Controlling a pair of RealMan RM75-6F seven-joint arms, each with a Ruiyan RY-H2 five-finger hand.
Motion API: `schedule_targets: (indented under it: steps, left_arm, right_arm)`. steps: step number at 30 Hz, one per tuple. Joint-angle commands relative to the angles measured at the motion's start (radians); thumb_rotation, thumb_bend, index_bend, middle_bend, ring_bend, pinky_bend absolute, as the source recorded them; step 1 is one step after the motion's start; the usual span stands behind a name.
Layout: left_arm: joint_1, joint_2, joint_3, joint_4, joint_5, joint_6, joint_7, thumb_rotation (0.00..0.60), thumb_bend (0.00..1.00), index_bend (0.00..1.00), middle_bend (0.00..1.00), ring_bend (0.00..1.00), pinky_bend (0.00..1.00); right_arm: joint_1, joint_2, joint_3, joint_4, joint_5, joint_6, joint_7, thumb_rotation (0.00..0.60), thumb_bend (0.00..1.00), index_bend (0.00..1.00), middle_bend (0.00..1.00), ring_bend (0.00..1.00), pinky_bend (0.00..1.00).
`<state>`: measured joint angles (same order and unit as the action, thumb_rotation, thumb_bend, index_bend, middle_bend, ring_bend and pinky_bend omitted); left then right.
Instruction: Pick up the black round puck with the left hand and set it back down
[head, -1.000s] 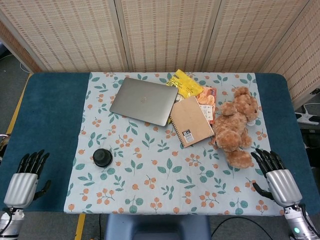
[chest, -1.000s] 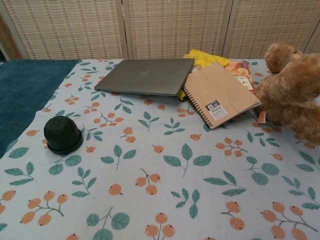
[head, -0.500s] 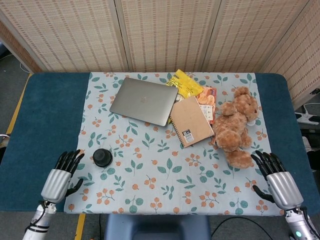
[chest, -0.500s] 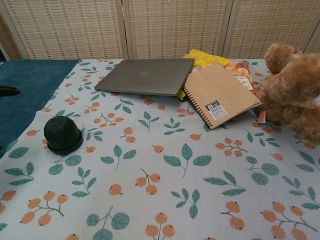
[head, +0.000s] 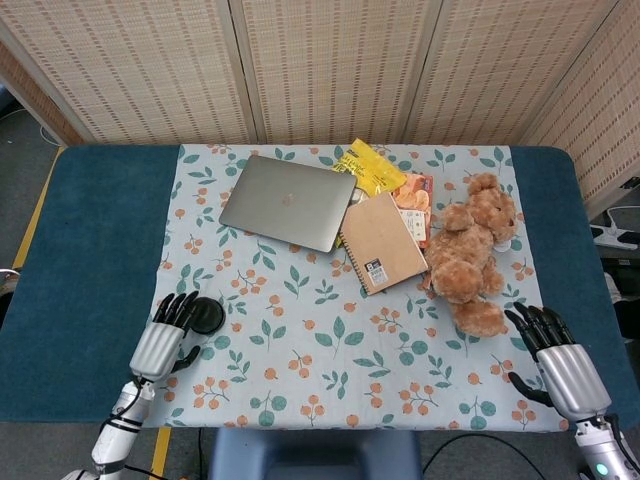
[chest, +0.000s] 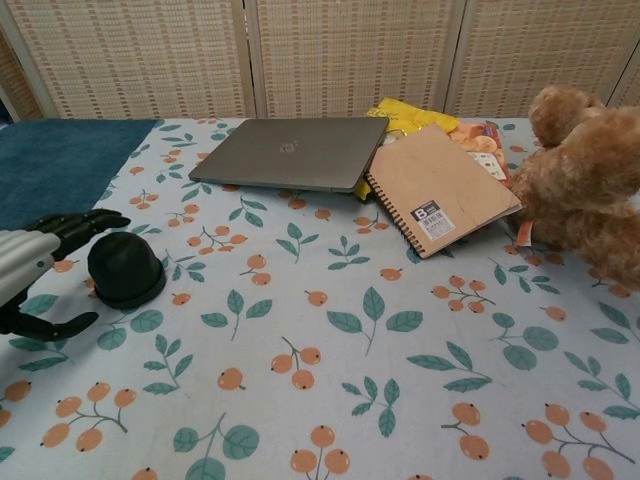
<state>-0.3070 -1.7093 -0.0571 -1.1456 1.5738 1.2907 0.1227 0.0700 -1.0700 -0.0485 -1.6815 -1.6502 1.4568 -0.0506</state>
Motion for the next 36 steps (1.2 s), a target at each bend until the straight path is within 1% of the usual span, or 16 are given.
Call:
schedule_targets:
  steps: [1,4,7,11,19,25,36]
  left_arm:
    - [-0.010,-0.019,-0.003,0.014,-0.002,0.009,0.019,0.600,0.33,0.00,0.00,0.00,0.02]
    - [-0.012,-0.030,0.000,0.017,0.007,0.030,0.029,0.600,0.33,0.00,0.00,0.00,0.02]
    - [-0.017,-0.035,0.007,0.015,0.009,0.027,0.032,0.600,0.33,0.00,0.00,0.00,0.02]
    - [-0.034,-0.041,0.006,0.019,-0.016,-0.019,0.048,0.600,0.33,0.00,0.00,0.00,0.02]
    - [-0.051,-0.051,-0.004,0.047,-0.067,-0.067,0.079,0.600,0.33,0.00,0.00,0.00,0.03]
    - [-0.065,-0.053,0.001,0.057,-0.090,-0.107,0.104,0.600,0.33,0.00,0.00,0.00,0.03]
    - [-0.099,-0.069,-0.032,0.111,-0.152,-0.167,0.087,0.600,0.33,0.00,0.00,0.00,0.04]
  right_arm:
    - [-0.003,-0.002,0.006,-0.006,0.016,-0.002,-0.013,0.600,0.18,0.00,0.00,0.00,0.00]
    - [-0.001,0.001,0.004,-0.011,0.019,-0.009,-0.016,0.600,0.18,0.00,0.00,0.00,0.00]
    - [0.000,0.002,0.003,-0.013,0.018,-0.014,-0.018,0.600,0.18,0.00,0.00,0.00,0.00]
    - [0.000,0.002,0.003,-0.015,0.019,-0.015,-0.020,0.600,0.18,0.00,0.00,0.00,0.00]
    - [0.000,0.003,0.007,-0.020,0.034,-0.023,-0.029,0.600,0.18,0.00,0.00,0.00,0.00]
    - [0.004,0.009,0.013,-0.030,0.061,-0.043,-0.028,0.600,0.18,0.00,0.00,0.00,0.00]
    - [0.004,0.015,0.011,-0.030,0.054,-0.040,-0.017,0.600,0.18,0.00,0.00,0.00,0.00]
